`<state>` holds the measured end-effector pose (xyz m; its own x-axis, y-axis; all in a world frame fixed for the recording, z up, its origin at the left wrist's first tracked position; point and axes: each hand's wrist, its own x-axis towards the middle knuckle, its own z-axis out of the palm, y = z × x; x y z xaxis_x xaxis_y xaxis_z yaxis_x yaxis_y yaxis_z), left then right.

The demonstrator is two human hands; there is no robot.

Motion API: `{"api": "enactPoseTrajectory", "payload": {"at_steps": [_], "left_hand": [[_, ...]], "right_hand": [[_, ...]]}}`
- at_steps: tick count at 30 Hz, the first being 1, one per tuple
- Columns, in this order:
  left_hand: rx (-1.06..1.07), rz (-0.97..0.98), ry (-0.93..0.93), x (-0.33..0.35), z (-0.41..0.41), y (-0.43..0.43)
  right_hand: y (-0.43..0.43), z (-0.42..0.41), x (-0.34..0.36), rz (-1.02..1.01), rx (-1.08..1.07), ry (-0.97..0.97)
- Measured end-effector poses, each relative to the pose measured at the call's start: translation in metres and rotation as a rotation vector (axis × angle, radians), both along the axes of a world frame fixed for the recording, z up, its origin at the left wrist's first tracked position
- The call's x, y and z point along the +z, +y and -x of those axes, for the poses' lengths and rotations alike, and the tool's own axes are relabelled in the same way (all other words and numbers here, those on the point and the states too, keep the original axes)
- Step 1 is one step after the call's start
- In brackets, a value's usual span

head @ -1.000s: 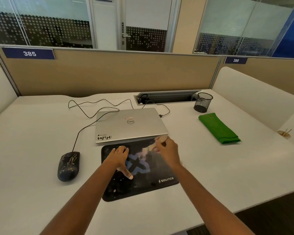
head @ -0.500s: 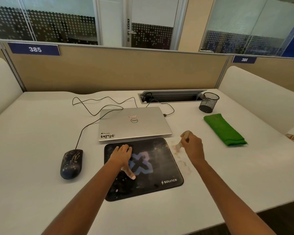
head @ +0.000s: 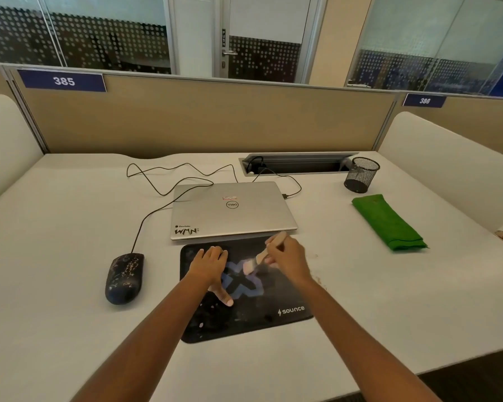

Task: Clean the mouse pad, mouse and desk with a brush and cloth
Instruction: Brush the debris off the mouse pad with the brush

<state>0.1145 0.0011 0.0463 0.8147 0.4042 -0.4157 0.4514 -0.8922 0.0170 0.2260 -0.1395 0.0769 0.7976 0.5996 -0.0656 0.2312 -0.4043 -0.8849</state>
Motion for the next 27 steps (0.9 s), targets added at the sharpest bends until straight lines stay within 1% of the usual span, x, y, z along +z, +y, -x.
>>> {"api": "enactPoseTrajectory", "payload": {"at_steps": [5,8,9,10,12,15,17,18,23,27], "left_hand": [[0.004,-0.004,0.006,0.001,0.001,-0.001],[0.004,-0.009,0.007,0.001,0.001,-0.002],[0.004,-0.010,0.007,0.001,0.001,-0.002],[0.005,-0.010,0.006,0.001,0.001,-0.002],[0.005,-0.010,0.004,0.002,0.001,-0.002],[0.006,-0.009,0.004,0.002,0.001,-0.002],[0.004,-0.011,0.004,0.003,0.001,-0.002],[0.004,-0.013,0.004,0.003,0.000,-0.002],[0.006,-0.007,0.008,0.002,0.000,-0.001],[-0.002,-0.011,0.007,0.000,0.001,0.000]], "right_hand": [[-0.035,-0.041,0.011,0.047,-0.139,-0.214],[-0.044,-0.051,0.014,0.172,-0.153,-0.408],[-0.043,-0.049,0.014,0.182,-0.147,-0.454],[-0.040,-0.045,0.014,0.156,-0.137,-0.465],[-0.029,-0.030,0.015,0.042,-0.093,-0.420],[-0.005,-0.008,0.011,-0.095,-0.007,-0.239],[0.010,0.003,0.007,-0.111,0.033,-0.125],[0.015,0.005,0.004,-0.092,0.048,-0.108],[0.013,-0.008,0.002,0.004,0.027,-0.137],[-0.009,-0.038,0.007,0.066,-0.043,-0.327]]}}
